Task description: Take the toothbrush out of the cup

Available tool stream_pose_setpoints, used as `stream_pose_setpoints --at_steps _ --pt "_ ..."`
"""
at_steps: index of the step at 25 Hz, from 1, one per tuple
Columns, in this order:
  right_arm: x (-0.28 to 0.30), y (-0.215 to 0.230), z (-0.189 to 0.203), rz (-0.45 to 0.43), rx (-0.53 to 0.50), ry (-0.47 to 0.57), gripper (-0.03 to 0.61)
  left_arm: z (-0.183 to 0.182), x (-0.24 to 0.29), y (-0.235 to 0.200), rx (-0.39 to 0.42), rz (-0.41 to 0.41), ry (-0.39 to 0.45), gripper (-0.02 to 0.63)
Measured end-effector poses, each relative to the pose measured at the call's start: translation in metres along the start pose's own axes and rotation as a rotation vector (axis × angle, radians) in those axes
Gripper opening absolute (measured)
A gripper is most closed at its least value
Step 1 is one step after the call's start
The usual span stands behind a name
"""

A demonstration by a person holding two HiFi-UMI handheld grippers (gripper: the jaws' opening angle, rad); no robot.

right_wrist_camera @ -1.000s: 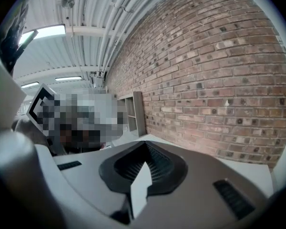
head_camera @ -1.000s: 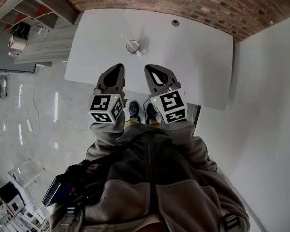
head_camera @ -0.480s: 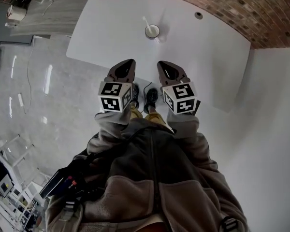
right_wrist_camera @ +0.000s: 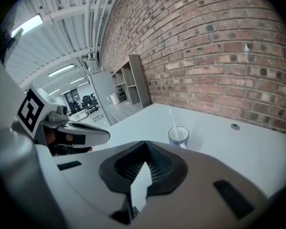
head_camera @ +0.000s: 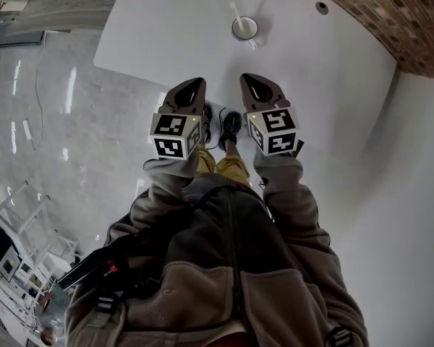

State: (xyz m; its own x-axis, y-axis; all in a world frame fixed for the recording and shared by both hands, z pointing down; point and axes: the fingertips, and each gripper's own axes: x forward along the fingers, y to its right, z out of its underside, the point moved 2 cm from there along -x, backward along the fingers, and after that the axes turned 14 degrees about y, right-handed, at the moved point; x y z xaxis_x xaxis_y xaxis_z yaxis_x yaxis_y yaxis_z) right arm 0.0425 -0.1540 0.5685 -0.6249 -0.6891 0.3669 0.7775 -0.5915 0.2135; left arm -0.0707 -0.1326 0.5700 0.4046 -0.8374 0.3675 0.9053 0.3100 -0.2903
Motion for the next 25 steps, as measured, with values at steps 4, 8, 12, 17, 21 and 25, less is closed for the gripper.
stream_pose_setpoints --at_steps 4,8,12,17,21,25 --pt "0.018 0.015 0.016 0.009 0.002 -0.019 0.0 0.015 0.012 -0.014 0.001 -0.014 -0.007 0.003" --pt "0.038 0.03 0.024 0.019 -0.008 -0.028 0.001 0.034 0.02 -0.033 0.0 -0.036 -0.042 0.003" --pt "0.059 0.046 0.019 0.017 -0.041 -0.021 0.002 0.043 0.03 -0.051 -0.012 -0.061 -0.053 0.003" --pt "0.085 0.067 0.015 0.033 -0.079 -0.035 0.002 0.043 0.043 -0.061 -0.022 -0.069 -0.054 0.003" --pt "0.106 0.081 0.013 0.041 -0.123 -0.06 0.002 0.043 0.048 -0.067 -0.035 -0.073 -0.056 0.003" --pt "0.127 0.091 0.012 0.034 -0.152 -0.096 0.002 0.043 0.049 -0.075 -0.038 -0.088 -0.061 0.003"
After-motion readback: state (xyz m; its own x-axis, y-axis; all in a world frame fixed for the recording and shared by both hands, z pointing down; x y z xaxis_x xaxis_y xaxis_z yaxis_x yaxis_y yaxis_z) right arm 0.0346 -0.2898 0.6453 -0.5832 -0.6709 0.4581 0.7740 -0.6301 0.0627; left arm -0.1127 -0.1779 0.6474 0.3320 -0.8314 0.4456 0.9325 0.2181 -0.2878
